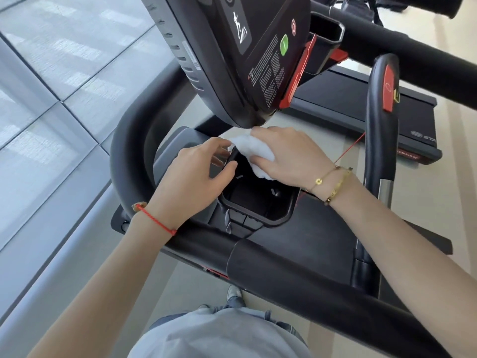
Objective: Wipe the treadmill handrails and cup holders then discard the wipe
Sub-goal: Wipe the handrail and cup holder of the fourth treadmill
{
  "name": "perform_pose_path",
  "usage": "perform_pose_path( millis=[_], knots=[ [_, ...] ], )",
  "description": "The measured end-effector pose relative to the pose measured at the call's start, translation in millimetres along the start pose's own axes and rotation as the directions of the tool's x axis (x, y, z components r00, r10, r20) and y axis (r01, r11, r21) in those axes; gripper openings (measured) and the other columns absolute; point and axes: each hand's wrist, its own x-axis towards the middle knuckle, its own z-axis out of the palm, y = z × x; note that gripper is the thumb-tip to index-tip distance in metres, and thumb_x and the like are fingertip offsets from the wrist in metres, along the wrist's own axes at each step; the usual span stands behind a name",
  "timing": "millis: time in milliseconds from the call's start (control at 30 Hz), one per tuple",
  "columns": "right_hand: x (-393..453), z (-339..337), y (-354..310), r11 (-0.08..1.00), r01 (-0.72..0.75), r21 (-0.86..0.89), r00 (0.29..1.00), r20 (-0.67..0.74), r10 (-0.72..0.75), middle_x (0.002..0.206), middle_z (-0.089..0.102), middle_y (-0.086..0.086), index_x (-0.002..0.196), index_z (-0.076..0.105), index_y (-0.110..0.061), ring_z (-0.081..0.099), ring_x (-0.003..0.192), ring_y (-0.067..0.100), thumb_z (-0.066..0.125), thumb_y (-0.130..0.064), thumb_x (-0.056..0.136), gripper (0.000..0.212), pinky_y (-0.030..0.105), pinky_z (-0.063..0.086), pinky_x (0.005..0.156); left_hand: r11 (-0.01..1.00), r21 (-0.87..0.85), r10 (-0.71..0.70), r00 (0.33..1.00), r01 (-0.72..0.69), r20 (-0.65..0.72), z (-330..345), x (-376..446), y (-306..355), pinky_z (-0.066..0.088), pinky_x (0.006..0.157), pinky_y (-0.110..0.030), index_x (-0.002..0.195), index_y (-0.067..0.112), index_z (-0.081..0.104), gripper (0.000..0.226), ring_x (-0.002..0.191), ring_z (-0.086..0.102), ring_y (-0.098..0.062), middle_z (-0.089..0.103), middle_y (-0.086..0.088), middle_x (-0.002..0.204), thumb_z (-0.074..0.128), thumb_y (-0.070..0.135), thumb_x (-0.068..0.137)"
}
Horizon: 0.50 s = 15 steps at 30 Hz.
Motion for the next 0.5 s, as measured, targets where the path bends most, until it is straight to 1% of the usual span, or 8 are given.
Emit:
perform_pose_path(
  millis=[33,100,200,267,333,400,433,500],
  knots=[
    [-6,0,2,1.000,-0.023,-0.009,1.000,-0.020,0.023,0.092,0.061,0.000,0.101,0.054,-0.020,0.053,0.081,0.027,0.055,-0.030,0.088,0.016,0.034,0.033,0.064,1.000,0.003,0.009,1.000,-0.009,0.009,0,0,0,0.053,0.090,-0.028,0.124,0.023,0.063,0.035,0.095,0.065,-0.001,0.071,0.012,0.105,0.059,0.035,0.092],
    [-25,1,11,0.997,-0.073,-0.004,0.997,-0.038,0.073,0.084,0.058,-0.001,0.092,0.050,-0.022,0.050,0.076,0.027,0.054,-0.028,0.087,0.009,0.034,0.032,0.061,1.000,-0.005,0.018,0.999,-0.018,0.029,-1,0,0,0.053,0.090,-0.026,0.121,0.024,0.064,0.034,0.094,0.065,0.001,0.071,0.013,0.102,0.055,0.037,0.091],
    [-40,0,21,0.983,-0.152,0.106,0.987,-0.035,0.157,0.067,0.050,-0.008,0.078,0.043,-0.024,0.049,0.069,0.027,0.054,-0.028,0.088,0.015,0.032,0.031,0.054,1.000,-0.017,0.023,0.999,-0.022,0.035,-1,0,-2,0.052,0.088,-0.017,0.120,0.024,0.065,0.035,0.094,0.064,0.004,0.071,0.015,0.101,0.052,0.039,0.091],
    [-31,-2,21,0.991,-0.120,0.056,0.993,-0.003,0.121,0.071,0.055,-0.004,0.082,0.048,-0.022,0.052,0.072,0.028,0.054,-0.030,0.088,0.011,0.033,0.034,0.057,0.999,0.003,0.044,0.999,-0.044,0.019,0,0,-2,0.049,0.084,-0.009,0.118,0.024,0.066,0.030,0.095,0.062,0.005,0.071,0.015,0.098,0.055,0.036,0.092],
    [-17,-3,12,0.999,-0.048,0.024,0.999,0.010,0.047,0.074,0.057,-0.008,0.083,0.047,-0.028,0.054,0.074,0.025,0.055,-0.030,0.086,0.009,0.032,0.034,0.058,0.998,0.014,0.066,0.998,-0.066,0.003,0,0,-3,0.045,0.083,-0.006,0.117,0.023,0.067,0.027,0.096,0.060,0.006,0.071,0.014,0.096,0.058,0.032,0.093],
    [-11,-1,1,0.999,0.019,0.039,0.999,-0.050,-0.017,0.070,0.054,-0.018,0.080,0.041,-0.034,0.046,0.066,0.015,0.058,-0.025,0.084,0.019,0.028,0.030,0.051,0.997,0.006,0.071,0.997,-0.071,0.008,-1,0,-3,0.048,0.084,-0.010,0.118,0.021,0.067,0.028,0.093,0.063,0.002,0.072,0.013,0.096,0.058,0.031,0.093],
    [-11,1,-1,0.998,0.020,0.051,0.997,-0.081,-0.016,0.068,0.052,-0.019,0.080,0.042,-0.034,0.044,0.064,0.015,0.058,-0.024,0.084,0.019,0.027,0.028,0.050,0.997,0.006,0.070,0.997,-0.070,0.015,-1,0,-3,0.050,0.084,-0.014,0.119,0.020,0.067,0.029,0.092,0.064,0.000,0.072,0.012,0.096,0.058,0.031,0.093],
    [-19,4,2,0.997,-0.052,0.051,0.995,-0.082,0.056,0.072,0.053,-0.012,0.086,0.049,-0.028,0.049,0.069,0.022,0.057,-0.027,0.087,0.008,0.031,0.027,0.055,0.997,0.016,0.074,0.997,-0.074,0.025,-1,0,-2,0.053,0.086,-0.022,0.119,0.020,0.066,0.028,0.091,0.065,-0.001,0.071,0.012,0.096,0.058,0.030,0.094]
  ],
)
